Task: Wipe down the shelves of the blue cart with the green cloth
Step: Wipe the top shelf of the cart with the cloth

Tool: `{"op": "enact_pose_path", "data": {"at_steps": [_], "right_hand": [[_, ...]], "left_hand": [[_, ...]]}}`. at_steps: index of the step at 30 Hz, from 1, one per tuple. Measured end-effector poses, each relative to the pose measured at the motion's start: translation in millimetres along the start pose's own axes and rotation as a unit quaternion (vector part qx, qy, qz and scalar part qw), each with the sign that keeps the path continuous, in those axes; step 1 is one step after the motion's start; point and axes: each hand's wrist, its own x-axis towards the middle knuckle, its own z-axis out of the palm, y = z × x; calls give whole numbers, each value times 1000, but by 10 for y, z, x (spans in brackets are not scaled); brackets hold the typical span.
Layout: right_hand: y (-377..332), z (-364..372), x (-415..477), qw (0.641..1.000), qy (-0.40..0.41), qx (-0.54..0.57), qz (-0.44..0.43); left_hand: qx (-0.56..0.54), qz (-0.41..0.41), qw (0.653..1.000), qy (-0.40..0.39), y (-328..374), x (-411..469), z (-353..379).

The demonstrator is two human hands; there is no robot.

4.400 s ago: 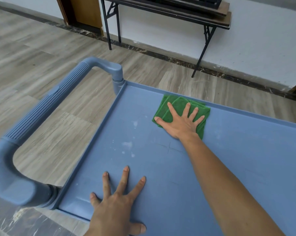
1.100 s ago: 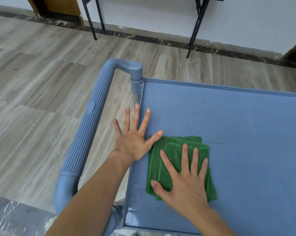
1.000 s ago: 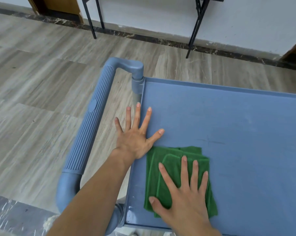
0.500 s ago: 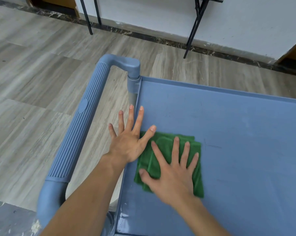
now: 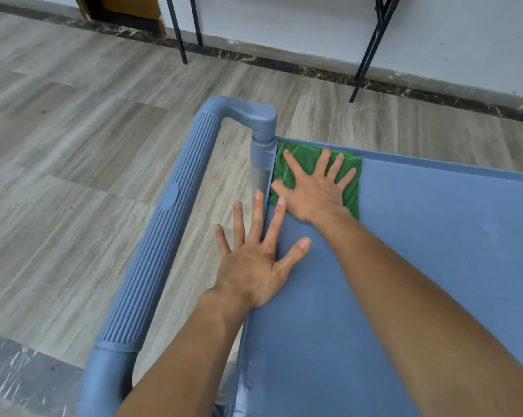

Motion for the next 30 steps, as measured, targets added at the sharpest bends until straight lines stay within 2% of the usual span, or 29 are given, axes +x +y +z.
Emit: {"op": "enact_pose_path", "data": {"at_steps": [9, 22, 30], "right_hand": [[16, 82, -555, 999, -10, -6, -39], [47, 323, -2588, 996, -2, -2, -89], [6, 424, -3345, 994, 3, 6, -106]], "left_hand": [[-42, -24, 998, -38, 11, 9, -49], [-189, -90, 975, -71, 105, 7, -203], [-168, -85, 979, -79, 153, -70, -252]]}}
